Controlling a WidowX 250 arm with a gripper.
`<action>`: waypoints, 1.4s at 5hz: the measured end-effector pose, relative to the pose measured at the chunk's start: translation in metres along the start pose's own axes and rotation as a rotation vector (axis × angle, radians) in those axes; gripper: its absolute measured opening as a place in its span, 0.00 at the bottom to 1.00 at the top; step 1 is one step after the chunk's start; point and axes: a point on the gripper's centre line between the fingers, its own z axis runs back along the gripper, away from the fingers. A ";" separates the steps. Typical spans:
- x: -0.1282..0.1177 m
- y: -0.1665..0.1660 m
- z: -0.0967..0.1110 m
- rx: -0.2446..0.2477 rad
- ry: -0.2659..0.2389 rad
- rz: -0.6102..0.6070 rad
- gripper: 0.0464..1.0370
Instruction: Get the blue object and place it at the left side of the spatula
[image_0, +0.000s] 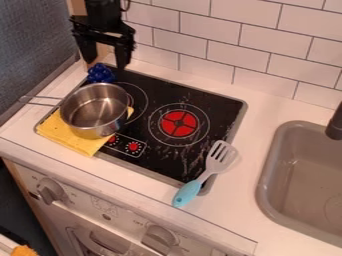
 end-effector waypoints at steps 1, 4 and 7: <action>0.000 0.025 -0.009 0.024 0.008 0.080 0.96; 0.003 0.043 -0.053 -0.052 -0.037 0.278 0.96; 0.006 0.036 -0.054 -0.062 -0.053 0.243 0.62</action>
